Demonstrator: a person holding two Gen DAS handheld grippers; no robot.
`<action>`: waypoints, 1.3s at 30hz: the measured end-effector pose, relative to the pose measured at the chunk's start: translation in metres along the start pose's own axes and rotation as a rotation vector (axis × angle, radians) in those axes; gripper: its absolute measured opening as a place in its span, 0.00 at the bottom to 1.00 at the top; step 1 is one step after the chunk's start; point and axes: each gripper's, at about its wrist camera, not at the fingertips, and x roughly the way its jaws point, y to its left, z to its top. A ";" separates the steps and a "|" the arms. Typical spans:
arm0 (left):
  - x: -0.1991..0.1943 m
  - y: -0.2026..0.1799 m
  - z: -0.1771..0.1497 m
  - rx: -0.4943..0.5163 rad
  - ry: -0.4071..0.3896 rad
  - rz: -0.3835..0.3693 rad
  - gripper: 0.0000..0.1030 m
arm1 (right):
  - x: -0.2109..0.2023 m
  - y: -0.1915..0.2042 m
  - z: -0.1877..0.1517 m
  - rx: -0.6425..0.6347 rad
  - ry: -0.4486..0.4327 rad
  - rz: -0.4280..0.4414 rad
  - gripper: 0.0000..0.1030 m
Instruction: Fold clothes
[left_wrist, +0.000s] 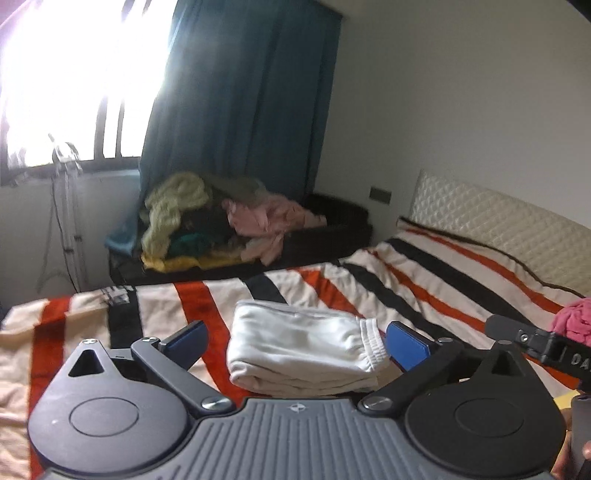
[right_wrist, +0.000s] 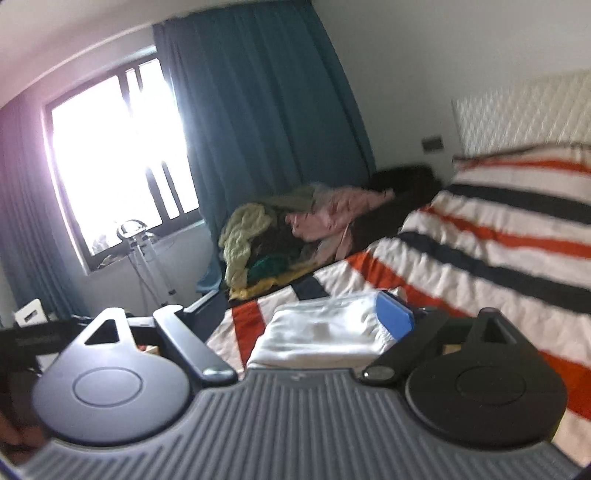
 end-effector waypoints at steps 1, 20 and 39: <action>-0.010 -0.004 -0.002 0.012 -0.016 -0.001 1.00 | -0.007 0.002 -0.001 -0.013 -0.009 0.000 0.88; -0.048 -0.010 -0.082 0.017 -0.048 0.074 1.00 | -0.009 -0.005 -0.065 -0.084 0.009 -0.011 0.87; 0.007 0.011 -0.134 0.035 0.037 0.153 1.00 | 0.039 -0.001 -0.120 -0.130 0.113 -0.077 0.87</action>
